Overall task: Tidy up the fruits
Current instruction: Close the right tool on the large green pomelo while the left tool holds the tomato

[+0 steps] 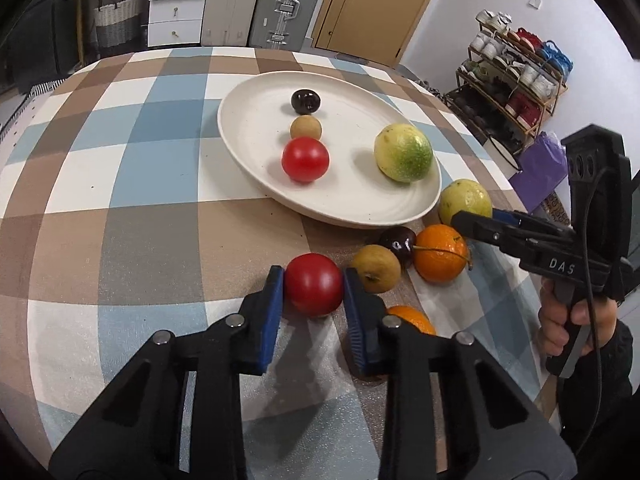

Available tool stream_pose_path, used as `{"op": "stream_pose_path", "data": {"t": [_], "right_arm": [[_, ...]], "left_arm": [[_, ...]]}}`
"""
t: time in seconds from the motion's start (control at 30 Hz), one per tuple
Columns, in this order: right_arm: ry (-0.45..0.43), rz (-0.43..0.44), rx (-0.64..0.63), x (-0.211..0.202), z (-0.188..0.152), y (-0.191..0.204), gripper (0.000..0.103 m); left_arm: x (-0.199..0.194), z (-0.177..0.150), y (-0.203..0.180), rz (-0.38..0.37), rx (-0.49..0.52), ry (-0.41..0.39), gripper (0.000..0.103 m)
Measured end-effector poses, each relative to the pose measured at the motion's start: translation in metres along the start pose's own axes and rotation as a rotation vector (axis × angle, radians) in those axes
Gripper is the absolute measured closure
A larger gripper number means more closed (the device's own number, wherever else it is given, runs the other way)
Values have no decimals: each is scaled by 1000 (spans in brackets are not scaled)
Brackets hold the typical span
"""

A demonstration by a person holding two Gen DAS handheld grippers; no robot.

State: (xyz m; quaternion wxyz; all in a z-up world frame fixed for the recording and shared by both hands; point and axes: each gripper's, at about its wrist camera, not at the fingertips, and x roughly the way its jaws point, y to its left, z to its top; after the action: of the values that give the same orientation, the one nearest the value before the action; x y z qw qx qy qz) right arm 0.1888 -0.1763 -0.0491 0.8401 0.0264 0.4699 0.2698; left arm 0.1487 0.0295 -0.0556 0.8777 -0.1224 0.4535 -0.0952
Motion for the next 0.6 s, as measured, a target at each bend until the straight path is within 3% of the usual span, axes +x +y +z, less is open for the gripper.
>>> {"op": "stream_pose_path", "data": {"t": [0.6], "right_arm": [[-49,-24,-39,-10,-7,12,55]], "left_arm": [[-26,0,4,-17,-24,-64,77]]}}
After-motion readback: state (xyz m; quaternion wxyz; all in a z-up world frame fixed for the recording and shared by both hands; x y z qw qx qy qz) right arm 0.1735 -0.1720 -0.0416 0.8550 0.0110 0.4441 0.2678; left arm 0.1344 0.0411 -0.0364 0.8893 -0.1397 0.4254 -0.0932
